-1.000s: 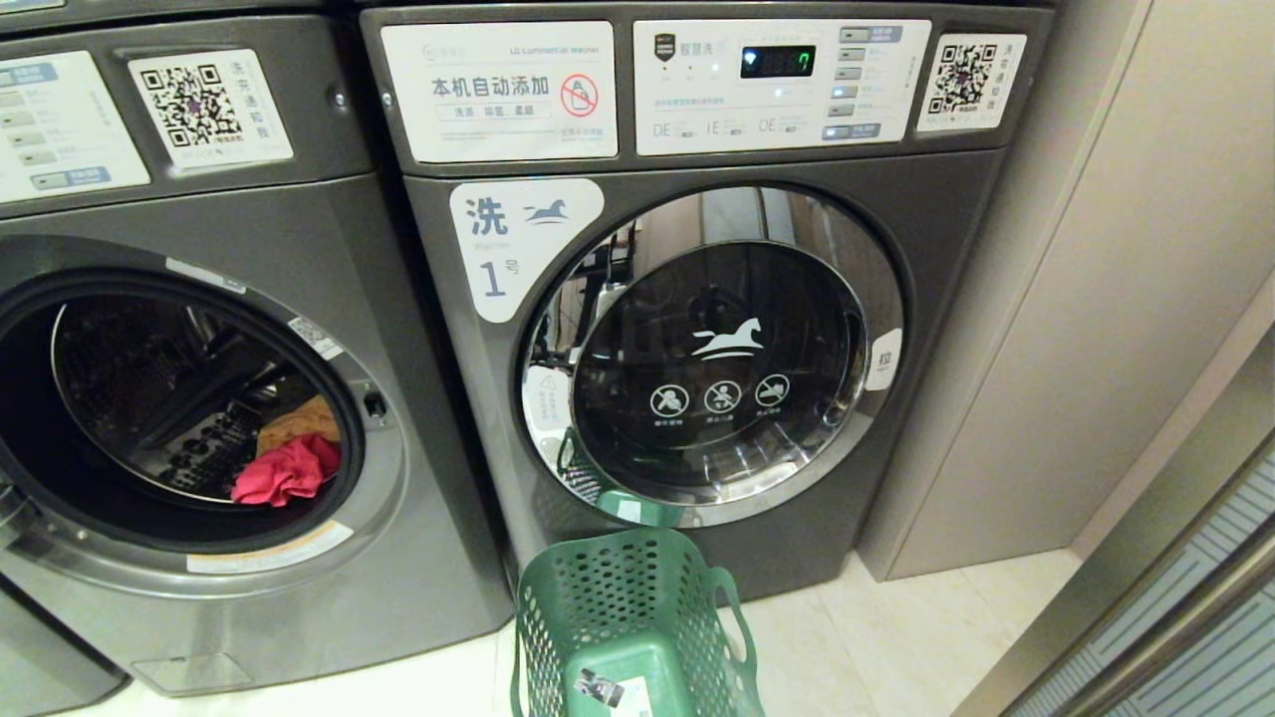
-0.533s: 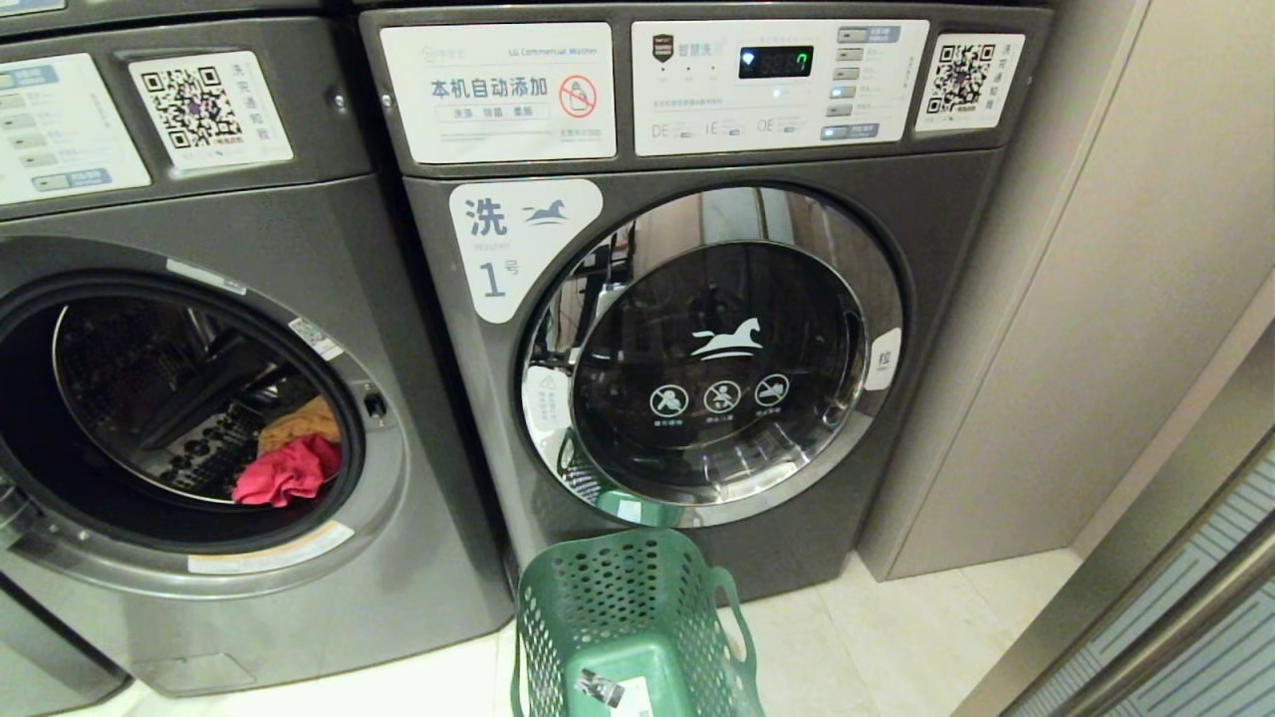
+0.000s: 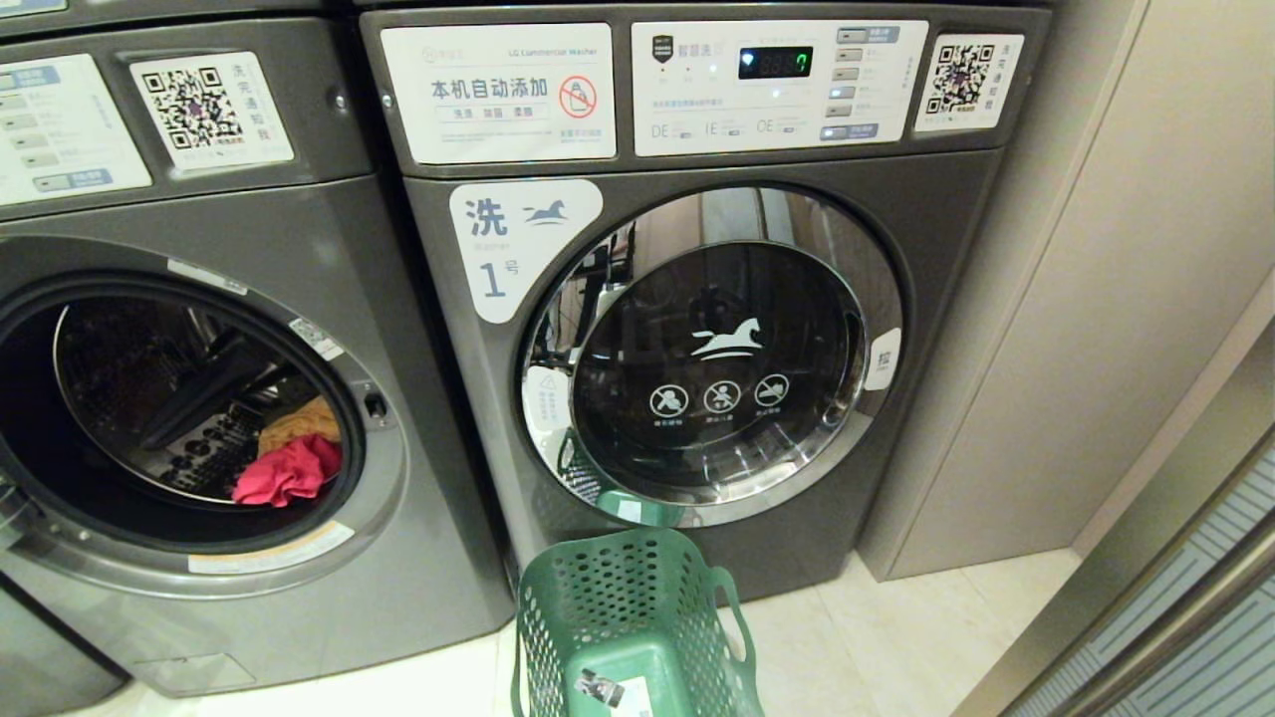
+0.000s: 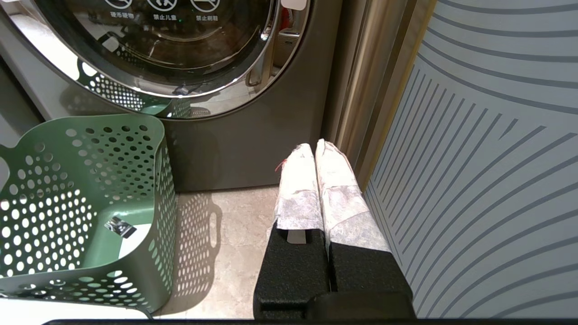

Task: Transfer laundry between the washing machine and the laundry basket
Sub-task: Open the lid of the washing machine

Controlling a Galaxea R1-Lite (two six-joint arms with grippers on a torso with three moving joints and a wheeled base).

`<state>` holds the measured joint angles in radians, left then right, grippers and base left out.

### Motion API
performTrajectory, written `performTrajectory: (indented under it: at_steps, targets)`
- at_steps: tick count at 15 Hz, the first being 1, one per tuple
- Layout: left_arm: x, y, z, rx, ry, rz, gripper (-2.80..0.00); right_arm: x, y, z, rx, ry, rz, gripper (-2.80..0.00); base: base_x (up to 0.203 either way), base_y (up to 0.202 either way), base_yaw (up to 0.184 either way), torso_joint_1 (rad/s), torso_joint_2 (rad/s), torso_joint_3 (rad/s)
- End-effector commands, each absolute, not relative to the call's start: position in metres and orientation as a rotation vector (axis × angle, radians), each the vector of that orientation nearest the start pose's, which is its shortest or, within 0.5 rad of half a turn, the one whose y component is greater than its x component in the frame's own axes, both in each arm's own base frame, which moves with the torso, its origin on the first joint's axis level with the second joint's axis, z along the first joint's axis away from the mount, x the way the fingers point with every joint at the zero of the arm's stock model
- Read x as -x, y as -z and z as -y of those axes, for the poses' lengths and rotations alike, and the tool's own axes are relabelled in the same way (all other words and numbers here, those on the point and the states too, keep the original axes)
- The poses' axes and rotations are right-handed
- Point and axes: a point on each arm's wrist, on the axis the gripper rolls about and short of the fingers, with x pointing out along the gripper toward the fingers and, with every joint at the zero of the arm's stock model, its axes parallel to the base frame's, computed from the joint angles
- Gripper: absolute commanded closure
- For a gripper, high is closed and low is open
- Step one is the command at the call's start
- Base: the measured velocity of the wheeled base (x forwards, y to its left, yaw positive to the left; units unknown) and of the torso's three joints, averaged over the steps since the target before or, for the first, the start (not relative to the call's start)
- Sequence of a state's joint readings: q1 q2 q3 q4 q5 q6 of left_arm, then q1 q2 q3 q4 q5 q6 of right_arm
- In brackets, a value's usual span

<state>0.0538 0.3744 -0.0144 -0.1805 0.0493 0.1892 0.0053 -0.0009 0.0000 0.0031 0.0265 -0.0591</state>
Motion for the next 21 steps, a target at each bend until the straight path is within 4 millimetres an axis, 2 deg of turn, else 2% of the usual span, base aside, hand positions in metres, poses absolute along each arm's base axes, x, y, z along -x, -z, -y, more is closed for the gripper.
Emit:
performTrajectory:
  at_steps: [1, 5, 11, 14, 21]
  targets:
    - [0.007, -0.084, 0.0, -0.217, -0.048, -0.046, 0.0, 0.023, -0.075, 0.0, 0.06, -0.034, -0.002, 0.0, 0.0, 0.0, 0.0, 0.0, 0.0, 0.0]
    - [0.021, -0.082, 0.0, -0.2, -0.045, 0.134, 0.0, 0.023, -0.076, -0.001, 0.056, -0.032, 0.001, 0.0, 0.0, 0.0, 0.0, 0.0, 0.0, 0.0]
    - [0.021, -0.082, 0.0, -0.134, -0.017, 0.125, 0.0, 0.023, -0.076, 0.0, 0.055, -0.034, 0.0, 0.0, 0.0, 0.0, 0.0, 0.0, 0.0, 0.0]
    - [0.02, -0.077, 0.0, -0.001, -0.018, 0.082, 0.0, 0.023, -0.075, 0.0, 0.054, -0.034, -0.001, 0.0, 0.0, 0.0, 0.0, 0.0, 0.0, 0.0]
    - [0.02, -0.076, 0.0, -0.006, -0.017, 0.067, 0.0, 0.023, -0.075, 0.0, 0.054, -0.034, -0.001, 0.0, 0.0, 0.0, 0.0, 0.0, 0.0, 0.0]
